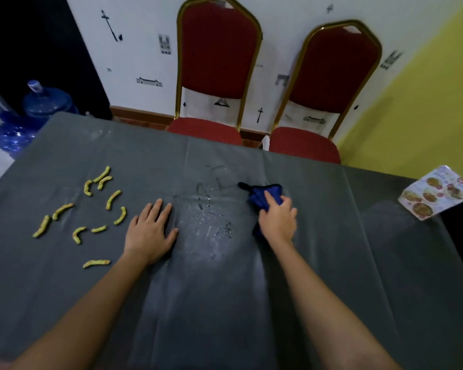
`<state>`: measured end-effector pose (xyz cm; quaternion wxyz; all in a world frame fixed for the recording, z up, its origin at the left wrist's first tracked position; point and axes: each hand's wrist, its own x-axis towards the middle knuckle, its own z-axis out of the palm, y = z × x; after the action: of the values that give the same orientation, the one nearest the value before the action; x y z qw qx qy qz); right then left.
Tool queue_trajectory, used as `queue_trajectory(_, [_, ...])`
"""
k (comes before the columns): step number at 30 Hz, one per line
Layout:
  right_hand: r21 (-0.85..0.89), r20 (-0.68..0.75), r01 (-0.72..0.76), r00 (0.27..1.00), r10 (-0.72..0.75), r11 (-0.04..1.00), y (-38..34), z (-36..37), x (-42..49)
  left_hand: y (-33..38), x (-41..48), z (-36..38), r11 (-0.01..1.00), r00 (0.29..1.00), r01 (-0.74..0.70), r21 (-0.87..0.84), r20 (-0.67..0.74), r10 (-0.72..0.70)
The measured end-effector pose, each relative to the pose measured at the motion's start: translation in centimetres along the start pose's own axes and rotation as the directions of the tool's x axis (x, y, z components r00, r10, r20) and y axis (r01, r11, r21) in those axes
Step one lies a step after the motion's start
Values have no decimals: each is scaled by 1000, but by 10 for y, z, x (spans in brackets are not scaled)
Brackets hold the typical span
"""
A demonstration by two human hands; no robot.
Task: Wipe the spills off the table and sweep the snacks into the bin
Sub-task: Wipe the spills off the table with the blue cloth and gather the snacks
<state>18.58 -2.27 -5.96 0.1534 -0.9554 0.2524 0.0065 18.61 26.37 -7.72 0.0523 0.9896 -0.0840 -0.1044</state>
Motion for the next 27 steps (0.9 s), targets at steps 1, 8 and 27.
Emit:
queue_trajectory(1, [12, -4, -53, 999, 53, 999, 2, -2, 5, -3, 3, -2, 1000, 1000, -8, 3, 8, 8])
queue_trajectory(8, [-40, -55, -123, 991, 120, 992, -59, 22, -23, -15, 3, 2, 999, 997, -14, -41, -82, 11])
queue_trajectory(27, [16, -121, -465, 878, 464, 885, -50, 12, 52, -15, 3, 19, 991, 976, -66, -114, -216, 40])
